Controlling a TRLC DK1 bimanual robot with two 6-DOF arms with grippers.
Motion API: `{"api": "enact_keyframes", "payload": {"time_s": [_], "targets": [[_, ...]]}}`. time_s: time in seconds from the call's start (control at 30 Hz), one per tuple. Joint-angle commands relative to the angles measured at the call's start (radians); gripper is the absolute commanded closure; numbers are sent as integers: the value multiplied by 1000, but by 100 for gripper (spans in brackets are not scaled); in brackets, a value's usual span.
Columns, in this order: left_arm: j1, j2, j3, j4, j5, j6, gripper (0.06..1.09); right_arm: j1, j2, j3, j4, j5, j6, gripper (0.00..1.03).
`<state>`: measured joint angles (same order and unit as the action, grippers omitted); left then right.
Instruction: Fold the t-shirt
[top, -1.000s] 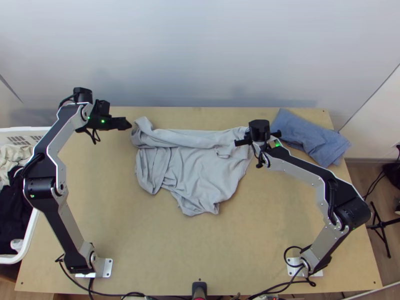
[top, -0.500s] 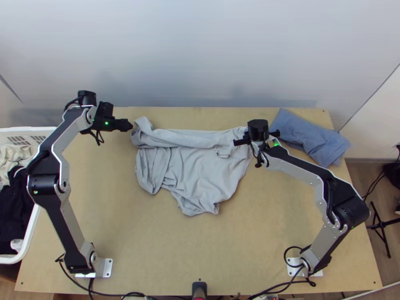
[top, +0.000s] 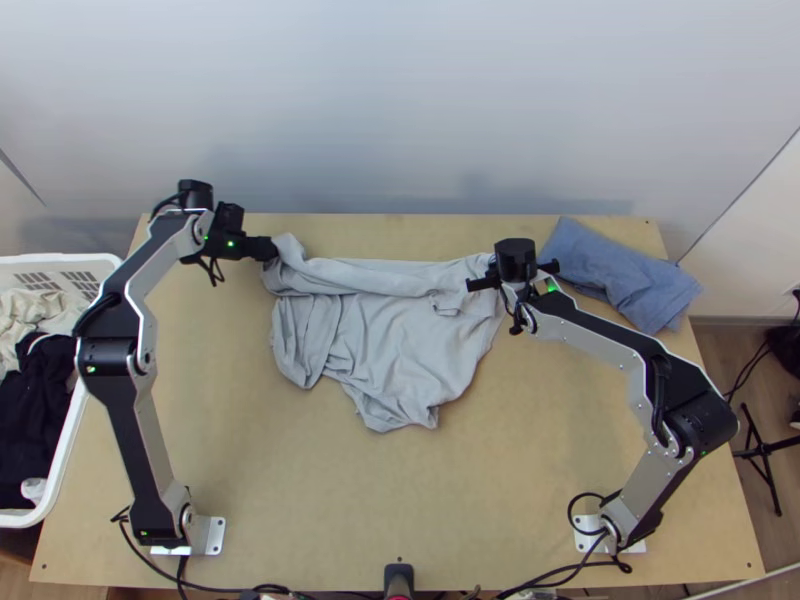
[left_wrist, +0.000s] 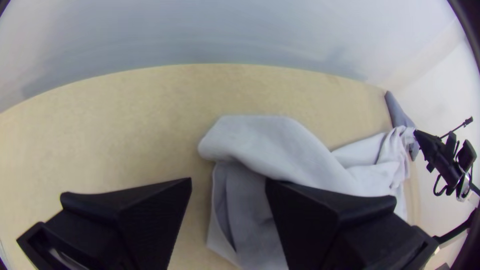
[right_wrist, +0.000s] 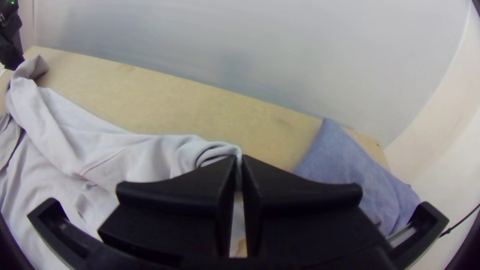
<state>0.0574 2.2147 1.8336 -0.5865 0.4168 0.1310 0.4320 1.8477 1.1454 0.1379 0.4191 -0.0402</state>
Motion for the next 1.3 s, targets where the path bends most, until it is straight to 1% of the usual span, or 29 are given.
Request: {"api": "enact_keyframes", "payload": {"time_s": [0.0, 0.57, 0.87, 0.9, 0.93, 1.03, 1.07, 1.13, 1.27], "targets": [[-31, 60, 78, 1, -3, -25, 34, 1, 5, -4, 0, 0, 0, 100], [-57, 163, 234, -18, -4, -73, 34, 7, 33, 4, 0, -2, -1, 100], [-74, 171, 250, -24, -4, -76, 35, 7, 41, 20, 0, 0, -4, 100], [-74, 172, 251, -24, -4, -76, 42, 7, 42, 22, 0, 0, -4, 100], [-74, 172, 253, -22, -1, -76, 52, 7, 42, 24, 0, 0, -4, 100], [-77, 174, 259, -22, 10, -85, 96, 7, 42, 25, 0, 0, -4, 100], [-79, 178, 263, -22, 10, -94, 105, 5, 42, 25, 0, 0, -4, 100], [-80, 194, 276, -22, 10, -119, 105, 5, 42, 27, 0, 0, -4, 100], [-79, 201, 283, -24, 10, -133, 105, 7, 41, 24, 0, 0, -4, 100]]}}
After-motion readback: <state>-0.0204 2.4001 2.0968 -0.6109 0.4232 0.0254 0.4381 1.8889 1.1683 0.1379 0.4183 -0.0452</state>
